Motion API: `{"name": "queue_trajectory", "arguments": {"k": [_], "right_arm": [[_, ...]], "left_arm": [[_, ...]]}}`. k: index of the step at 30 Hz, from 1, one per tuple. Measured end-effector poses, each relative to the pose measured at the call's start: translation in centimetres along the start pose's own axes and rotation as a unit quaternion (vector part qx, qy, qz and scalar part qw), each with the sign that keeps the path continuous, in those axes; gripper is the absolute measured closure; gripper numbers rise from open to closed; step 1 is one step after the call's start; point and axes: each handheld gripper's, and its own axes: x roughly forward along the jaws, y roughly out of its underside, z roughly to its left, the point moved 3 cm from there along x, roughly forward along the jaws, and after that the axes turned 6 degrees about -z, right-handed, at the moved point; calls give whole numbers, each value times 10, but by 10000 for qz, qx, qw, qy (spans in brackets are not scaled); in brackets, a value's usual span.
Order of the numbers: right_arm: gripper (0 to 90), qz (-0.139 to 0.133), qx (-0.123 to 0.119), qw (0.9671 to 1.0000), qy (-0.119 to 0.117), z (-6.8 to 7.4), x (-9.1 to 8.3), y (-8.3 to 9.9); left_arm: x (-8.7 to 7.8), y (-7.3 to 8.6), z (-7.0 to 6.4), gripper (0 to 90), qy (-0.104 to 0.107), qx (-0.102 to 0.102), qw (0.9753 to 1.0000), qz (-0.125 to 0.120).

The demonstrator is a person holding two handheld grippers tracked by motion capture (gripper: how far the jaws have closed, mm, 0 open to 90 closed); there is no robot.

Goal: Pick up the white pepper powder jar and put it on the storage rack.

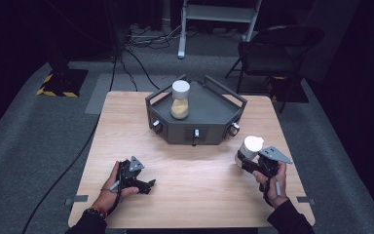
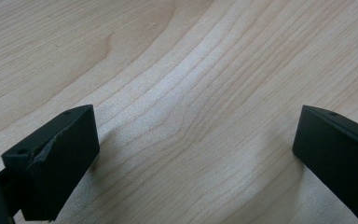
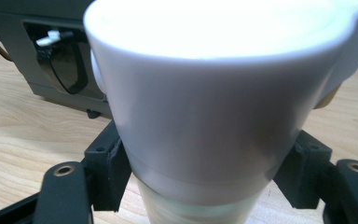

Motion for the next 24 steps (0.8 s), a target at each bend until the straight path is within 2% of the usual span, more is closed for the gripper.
{"name": "queue_trajectory", "arguments": {"k": [11,17,24], "right_arm": [[298,-90,-93,9999,-44,9,-7,-28],[298,-86,-20,10000,17,11,-9,-46],[298,-162,-69,9998,102,17,-10,-65]], "left_arm": [[0,0,0,0,-1,5,10000,-1],[0,0,0,0,-1,5,10000,-1],[0,0,0,0,-1,3,10000,0]]}}
